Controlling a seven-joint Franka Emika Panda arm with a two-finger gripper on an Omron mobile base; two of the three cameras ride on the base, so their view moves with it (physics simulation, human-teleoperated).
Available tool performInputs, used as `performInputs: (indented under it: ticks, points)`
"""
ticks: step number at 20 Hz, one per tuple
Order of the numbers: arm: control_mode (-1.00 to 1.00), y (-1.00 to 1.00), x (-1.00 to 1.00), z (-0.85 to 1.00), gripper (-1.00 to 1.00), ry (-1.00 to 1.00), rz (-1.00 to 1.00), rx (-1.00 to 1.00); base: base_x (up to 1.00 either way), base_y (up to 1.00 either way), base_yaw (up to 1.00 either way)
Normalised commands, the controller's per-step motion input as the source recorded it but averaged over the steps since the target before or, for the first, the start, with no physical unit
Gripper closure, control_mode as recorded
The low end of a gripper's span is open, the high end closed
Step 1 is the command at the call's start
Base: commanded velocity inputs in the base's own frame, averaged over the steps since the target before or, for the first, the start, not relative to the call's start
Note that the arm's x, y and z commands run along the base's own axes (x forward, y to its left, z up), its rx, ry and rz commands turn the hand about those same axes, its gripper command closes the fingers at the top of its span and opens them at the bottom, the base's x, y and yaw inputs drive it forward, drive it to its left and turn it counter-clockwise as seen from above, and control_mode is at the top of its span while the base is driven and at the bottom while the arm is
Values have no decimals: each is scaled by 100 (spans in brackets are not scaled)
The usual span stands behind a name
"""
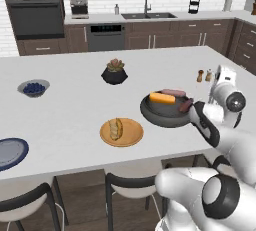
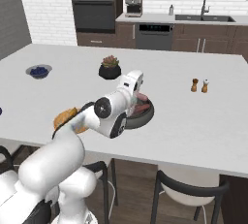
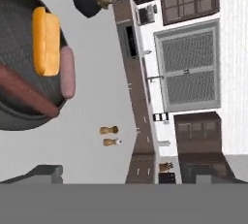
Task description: Place one bun and one sausage from the bowl on each plate.
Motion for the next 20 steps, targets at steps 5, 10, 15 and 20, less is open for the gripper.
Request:
performInputs:
  ticks: [5, 10, 15, 20]
  points:
    - [-100, 57, 2, 5, -100, 68, 0, -84, 0, 0, 0]
    - [-100, 14, 0, 9, -100, 73, 3, -62, 0, 0, 0]
    - [-100, 0, 34, 80, -100, 27, -14, 9, 0, 0, 0]
    - [-100, 19, 55, 75, -100, 13, -23, 11, 0, 0, 0]
